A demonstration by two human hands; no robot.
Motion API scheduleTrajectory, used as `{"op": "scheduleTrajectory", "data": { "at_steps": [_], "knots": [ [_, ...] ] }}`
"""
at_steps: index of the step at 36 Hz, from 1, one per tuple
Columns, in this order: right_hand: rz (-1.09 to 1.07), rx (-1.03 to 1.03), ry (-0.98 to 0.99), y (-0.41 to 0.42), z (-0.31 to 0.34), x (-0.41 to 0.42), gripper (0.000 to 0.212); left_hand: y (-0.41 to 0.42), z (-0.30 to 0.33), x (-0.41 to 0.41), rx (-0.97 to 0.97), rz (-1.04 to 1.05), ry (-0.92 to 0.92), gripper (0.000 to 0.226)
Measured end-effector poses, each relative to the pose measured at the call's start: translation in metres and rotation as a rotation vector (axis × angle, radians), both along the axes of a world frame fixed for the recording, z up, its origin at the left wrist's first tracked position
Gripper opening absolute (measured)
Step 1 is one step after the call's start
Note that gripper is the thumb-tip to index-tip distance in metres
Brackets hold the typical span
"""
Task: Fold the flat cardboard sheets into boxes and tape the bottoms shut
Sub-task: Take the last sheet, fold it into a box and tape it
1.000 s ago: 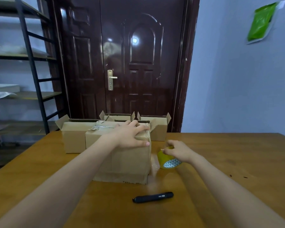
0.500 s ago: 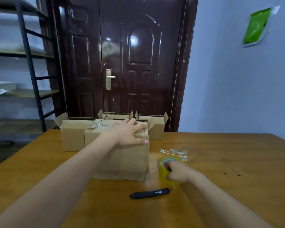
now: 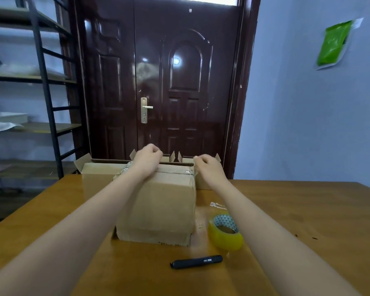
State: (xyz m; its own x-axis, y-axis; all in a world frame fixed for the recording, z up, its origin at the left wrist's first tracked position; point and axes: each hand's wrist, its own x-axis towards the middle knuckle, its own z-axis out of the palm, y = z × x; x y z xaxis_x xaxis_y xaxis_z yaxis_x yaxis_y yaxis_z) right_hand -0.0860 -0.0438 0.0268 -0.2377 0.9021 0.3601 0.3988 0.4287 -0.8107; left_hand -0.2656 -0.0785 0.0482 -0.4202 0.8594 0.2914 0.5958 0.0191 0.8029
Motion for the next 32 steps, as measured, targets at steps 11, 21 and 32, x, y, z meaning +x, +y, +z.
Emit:
{"op": "scheduleTrajectory", "data": {
  "at_steps": [11,21,32],
  "knots": [
    [-0.013,-0.364,-0.249,0.020,-0.004,-0.046,0.056,-0.007,-0.023,-0.054,-0.332,0.223,0.309,0.047],
    [0.050,-0.536,-0.009,0.016,-0.007,-0.045,0.069,-0.020,-0.010,-0.060,-0.532,0.036,0.193,0.068],
    [0.100,-0.800,0.273,0.011,-0.015,-0.035,0.029,-0.032,-0.018,-0.071,-0.445,-0.053,-0.312,0.034]
  ]
}}
